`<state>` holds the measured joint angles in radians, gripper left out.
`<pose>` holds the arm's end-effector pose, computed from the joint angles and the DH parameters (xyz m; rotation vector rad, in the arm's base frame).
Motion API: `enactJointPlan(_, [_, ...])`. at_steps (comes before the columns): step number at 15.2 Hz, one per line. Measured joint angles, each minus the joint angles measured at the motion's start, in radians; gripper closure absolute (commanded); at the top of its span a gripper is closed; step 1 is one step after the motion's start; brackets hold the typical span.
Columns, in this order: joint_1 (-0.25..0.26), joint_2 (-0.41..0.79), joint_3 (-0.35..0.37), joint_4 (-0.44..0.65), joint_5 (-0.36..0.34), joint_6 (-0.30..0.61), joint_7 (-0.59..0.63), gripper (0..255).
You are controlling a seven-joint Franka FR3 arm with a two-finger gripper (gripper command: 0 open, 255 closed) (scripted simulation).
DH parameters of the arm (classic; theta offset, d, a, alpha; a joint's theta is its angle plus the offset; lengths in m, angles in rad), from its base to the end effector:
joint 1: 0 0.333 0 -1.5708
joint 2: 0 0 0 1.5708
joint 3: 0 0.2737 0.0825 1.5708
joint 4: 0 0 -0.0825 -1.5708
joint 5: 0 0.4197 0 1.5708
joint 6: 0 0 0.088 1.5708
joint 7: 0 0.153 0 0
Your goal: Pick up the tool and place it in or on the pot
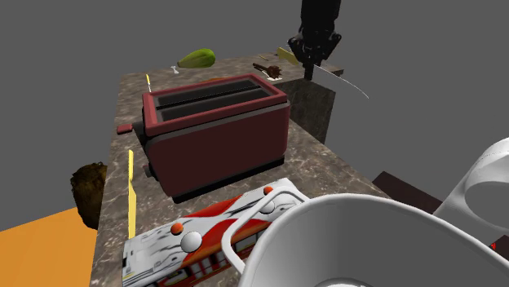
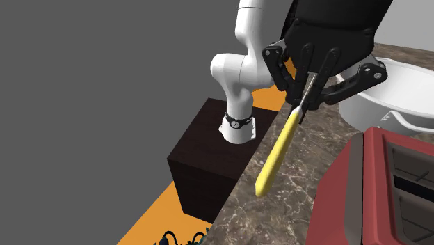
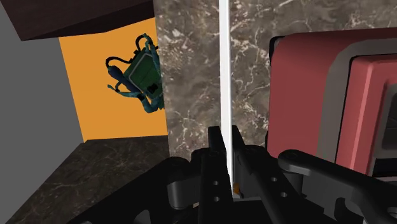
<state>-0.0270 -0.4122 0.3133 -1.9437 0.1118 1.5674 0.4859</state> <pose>0.4517 0.1673 0.5545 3.1175 -0.3473 0.0328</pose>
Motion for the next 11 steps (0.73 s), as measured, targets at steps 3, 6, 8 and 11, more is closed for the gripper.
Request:
enactJointPlan(3, [0.011, -0.028, 0.012, -0.005, 0.013, -0.02, 0.022, 255])
enactJointPlan(6, [0.034, -0.08, 0.042, -0.034, 0.04, -0.037, 0.068, 255])
enactJointPlan(8, [0.051, -0.11, 0.066, -0.046, 0.061, -0.051, 0.104, 255])
enactJointPlan(11, [0.078, -0.163, 0.104, -0.07, 0.096, -0.07, 0.161, 255])
